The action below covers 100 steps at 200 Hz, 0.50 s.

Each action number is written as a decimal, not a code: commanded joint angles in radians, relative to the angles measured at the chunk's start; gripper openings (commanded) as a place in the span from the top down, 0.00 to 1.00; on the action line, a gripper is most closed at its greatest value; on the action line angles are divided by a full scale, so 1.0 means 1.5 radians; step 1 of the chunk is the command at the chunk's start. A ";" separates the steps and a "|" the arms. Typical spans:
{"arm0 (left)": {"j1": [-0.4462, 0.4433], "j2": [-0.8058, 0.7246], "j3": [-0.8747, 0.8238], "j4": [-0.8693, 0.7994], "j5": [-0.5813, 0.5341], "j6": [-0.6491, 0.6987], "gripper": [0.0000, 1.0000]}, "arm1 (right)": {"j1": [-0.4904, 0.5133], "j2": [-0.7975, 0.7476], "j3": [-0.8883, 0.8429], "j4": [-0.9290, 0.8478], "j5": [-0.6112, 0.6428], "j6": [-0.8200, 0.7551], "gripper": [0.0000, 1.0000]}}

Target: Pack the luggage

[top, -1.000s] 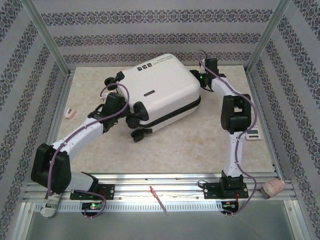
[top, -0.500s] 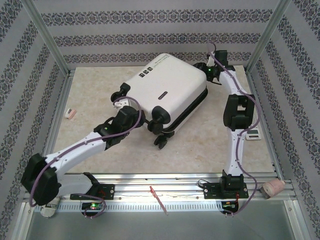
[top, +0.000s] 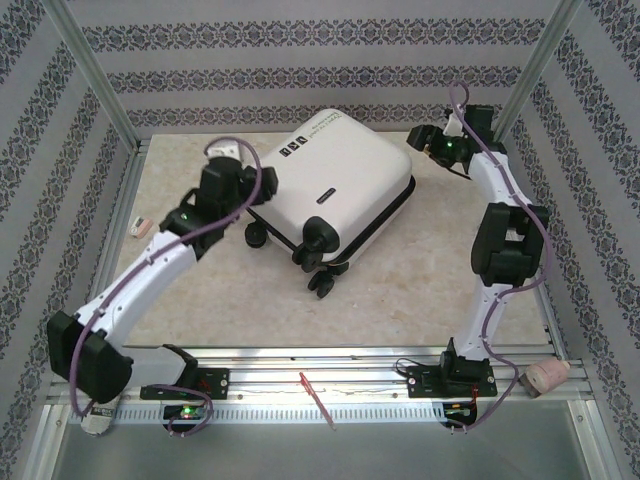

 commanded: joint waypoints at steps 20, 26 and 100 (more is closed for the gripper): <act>0.116 0.096 0.127 -0.089 0.166 0.076 0.19 | -0.035 -0.112 -0.178 0.156 -0.082 0.059 0.24; 0.131 0.113 0.145 -0.094 0.188 0.088 0.19 | -0.035 -0.133 -0.203 0.164 -0.087 0.055 0.22; 0.280 0.370 0.364 -0.230 0.244 0.100 0.25 | -0.056 -0.255 -0.417 0.352 -0.142 0.165 0.12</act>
